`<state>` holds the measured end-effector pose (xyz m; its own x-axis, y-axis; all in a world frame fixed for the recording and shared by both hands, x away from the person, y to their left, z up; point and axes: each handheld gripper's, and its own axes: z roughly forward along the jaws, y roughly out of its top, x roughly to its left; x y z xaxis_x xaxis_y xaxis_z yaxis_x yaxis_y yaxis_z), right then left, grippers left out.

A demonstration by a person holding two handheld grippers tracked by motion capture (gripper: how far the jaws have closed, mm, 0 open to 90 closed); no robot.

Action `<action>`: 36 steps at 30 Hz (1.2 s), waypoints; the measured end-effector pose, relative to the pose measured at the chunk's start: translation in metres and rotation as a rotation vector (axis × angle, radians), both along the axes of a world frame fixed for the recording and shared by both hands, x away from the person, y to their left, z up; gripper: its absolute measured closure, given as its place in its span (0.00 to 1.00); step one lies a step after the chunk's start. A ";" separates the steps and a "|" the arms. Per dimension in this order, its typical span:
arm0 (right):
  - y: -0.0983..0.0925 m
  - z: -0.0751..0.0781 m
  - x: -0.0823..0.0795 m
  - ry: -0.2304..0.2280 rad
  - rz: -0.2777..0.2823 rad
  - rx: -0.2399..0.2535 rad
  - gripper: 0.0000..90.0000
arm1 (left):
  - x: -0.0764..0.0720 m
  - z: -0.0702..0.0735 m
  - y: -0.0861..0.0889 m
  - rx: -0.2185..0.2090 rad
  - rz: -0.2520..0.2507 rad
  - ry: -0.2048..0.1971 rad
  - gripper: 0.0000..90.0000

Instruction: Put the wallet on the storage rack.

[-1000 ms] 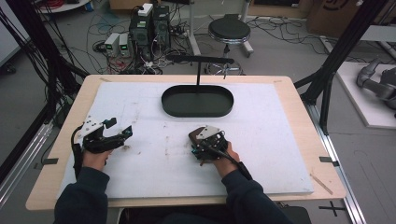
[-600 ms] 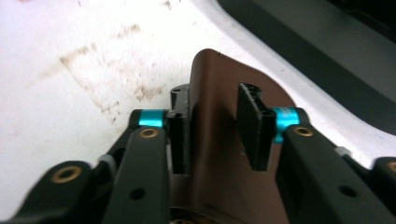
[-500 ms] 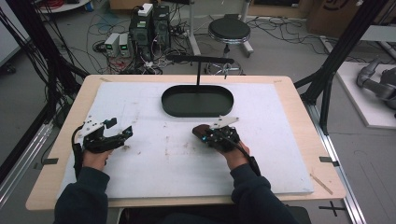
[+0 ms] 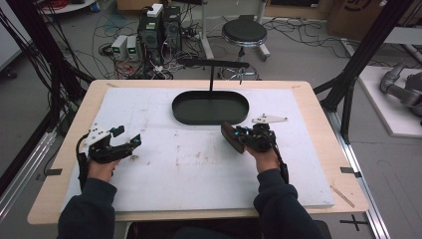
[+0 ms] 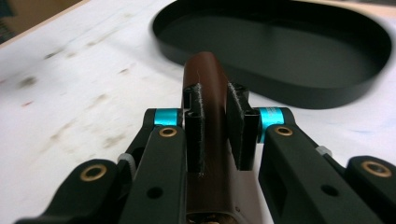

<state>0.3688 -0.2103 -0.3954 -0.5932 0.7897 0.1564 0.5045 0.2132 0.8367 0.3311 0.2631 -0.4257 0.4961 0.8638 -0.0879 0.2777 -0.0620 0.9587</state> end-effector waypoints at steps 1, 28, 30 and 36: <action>-0.002 0.000 0.001 -0.008 -0.016 -0.001 0.87 | 0.000 0.000 0.000 0.000 -0.002 -0.001 0.26; -0.004 0.005 -0.004 -0.145 -0.032 -0.077 0.47 | 0.000 0.000 -0.001 0.003 -0.005 0.000 0.26; -0.002 0.003 -0.004 -0.152 0.000 -0.102 0.42 | 0.000 0.000 -0.001 0.002 -0.005 -0.001 0.26; 0.005 -0.014 0.004 -0.081 0.055 -0.216 0.39 | 0.000 0.000 -0.002 0.005 -0.013 -0.002 0.26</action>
<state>0.3726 -0.2051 -0.4092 -0.6400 0.7658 -0.0624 0.4202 0.4168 0.8061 0.3307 0.2610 -0.4255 0.5072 0.8578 -0.0828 0.2749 -0.0700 0.9589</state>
